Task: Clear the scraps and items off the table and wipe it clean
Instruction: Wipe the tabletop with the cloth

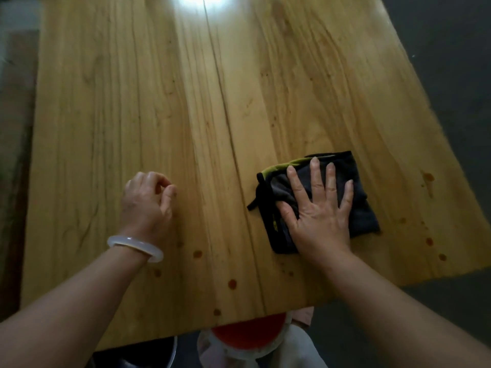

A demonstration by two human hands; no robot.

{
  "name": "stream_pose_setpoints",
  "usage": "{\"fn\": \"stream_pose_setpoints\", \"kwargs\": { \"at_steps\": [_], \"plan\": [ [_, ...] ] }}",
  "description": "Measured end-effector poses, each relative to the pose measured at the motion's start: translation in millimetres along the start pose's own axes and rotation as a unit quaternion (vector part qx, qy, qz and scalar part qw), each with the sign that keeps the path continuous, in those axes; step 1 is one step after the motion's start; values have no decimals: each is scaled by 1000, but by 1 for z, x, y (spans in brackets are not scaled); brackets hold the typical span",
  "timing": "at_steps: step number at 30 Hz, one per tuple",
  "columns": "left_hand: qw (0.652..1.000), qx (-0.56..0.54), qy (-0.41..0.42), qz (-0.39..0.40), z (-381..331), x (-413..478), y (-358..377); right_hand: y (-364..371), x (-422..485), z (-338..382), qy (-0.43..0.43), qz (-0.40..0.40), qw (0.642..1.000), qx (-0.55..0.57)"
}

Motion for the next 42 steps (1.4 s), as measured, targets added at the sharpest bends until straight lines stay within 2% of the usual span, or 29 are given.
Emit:
{"fn": "stream_pose_setpoints", "kwargs": {
  "at_steps": [6, 11, 29, 38, 42],
  "plan": [
    [998, -2, -61, -1, 64, -25, -16, 10, 10, 77, -71, 10, 997, -29],
    [998, -5, -70, -6, 77, -28, -15, 8, 39, 120, -99, 13, 994, -45],
    [997, 1, -74, 7, 78, -28, -5, -4, 126, 202, -90, -8, 995, -48],
    [998, -1, -65, 20, 78, -29, -4, 17, 50, 214, -157, -2, 987, -47],
    [998, -40, -34, 47, 81, -31, -5, 28, 7, 210, -183, -2, 981, -57]
  ]
}}
Point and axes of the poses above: each hand's wrist, its own x-axis towards the middle knuckle, its own y-axis out of the palm, z = x × y, the point moved 9 cm from there along x, towards the middle knuckle, and after that the axes turned 5 degrees about y, right-handed, at the moved point
